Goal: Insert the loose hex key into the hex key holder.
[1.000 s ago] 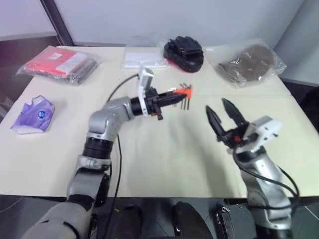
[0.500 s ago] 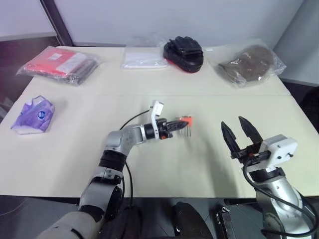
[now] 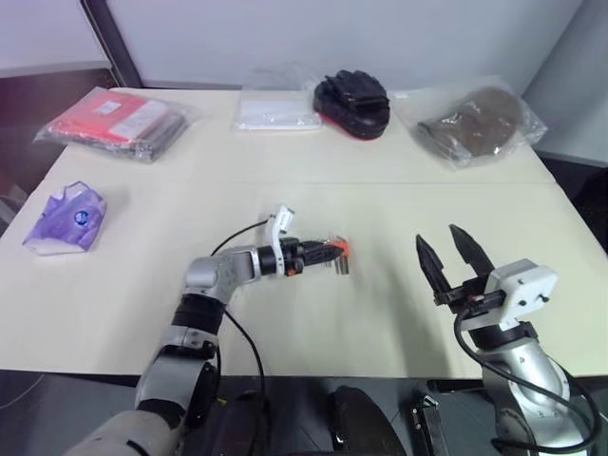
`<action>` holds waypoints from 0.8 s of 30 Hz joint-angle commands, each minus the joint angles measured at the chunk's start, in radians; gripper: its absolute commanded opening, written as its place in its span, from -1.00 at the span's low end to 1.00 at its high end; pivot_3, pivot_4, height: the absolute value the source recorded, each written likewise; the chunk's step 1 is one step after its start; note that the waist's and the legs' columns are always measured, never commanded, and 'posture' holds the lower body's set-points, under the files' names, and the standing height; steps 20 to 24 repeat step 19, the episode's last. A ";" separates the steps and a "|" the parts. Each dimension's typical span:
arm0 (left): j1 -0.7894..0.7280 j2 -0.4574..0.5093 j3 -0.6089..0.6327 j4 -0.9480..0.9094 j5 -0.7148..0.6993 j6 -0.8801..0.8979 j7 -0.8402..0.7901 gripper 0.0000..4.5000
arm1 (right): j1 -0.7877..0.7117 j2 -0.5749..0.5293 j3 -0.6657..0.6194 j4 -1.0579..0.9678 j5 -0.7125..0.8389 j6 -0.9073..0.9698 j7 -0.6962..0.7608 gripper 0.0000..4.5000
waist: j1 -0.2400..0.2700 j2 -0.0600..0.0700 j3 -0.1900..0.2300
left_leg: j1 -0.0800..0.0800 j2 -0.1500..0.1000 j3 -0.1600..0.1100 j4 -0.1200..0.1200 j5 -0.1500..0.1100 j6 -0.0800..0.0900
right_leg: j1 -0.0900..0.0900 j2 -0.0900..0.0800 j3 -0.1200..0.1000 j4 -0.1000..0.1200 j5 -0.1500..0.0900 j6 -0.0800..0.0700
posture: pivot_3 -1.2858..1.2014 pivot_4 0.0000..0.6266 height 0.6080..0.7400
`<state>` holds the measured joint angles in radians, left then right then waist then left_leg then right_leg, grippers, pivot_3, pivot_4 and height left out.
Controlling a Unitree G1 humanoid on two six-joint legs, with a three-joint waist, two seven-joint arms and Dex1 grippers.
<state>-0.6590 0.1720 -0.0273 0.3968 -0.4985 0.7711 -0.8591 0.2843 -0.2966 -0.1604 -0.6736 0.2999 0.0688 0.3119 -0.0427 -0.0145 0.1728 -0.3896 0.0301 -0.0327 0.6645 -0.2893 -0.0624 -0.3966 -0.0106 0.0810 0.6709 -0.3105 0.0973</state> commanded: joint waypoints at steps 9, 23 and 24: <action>-0.002 0.233 -0.070 -0.222 0.102 -0.226 -0.183 0.96 | 0.012 -0.357 -0.186 -0.092 0.198 0.350 0.192 0.16 | 0.024 0.000 0.000 | -0.001 0.000 0.000 0.000 0.000 0.000 | 0.001 -0.001 0.000 -0.003 0.000 0.000 | 0.03 -0.52 1.00; 0.002 0.364 -0.111 -0.341 0.145 -0.364 -0.321 0.96 | 0.007 -0.643 -0.351 -0.102 0.289 0.591 0.362 0.16 | 0.030 0.000 0.000 | -0.001 0.000 0.000 0.000 0.000 0.001 | 0.002 0.000 -0.001 -0.005 0.000 0.000 | 0.03 -0.52 1.00; 0.002 0.364 -0.111 -0.341 0.145 -0.364 -0.321 0.96 | 0.007 -0.643 -0.351 -0.102 0.289 0.591 0.362 0.16 | 0.030 0.000 0.000 | -0.001 0.000 0.000 0.000 0.000 0.001 | 0.002 0.000 -0.001 -0.005 0.000 0.000 | 0.03 -0.52 1.00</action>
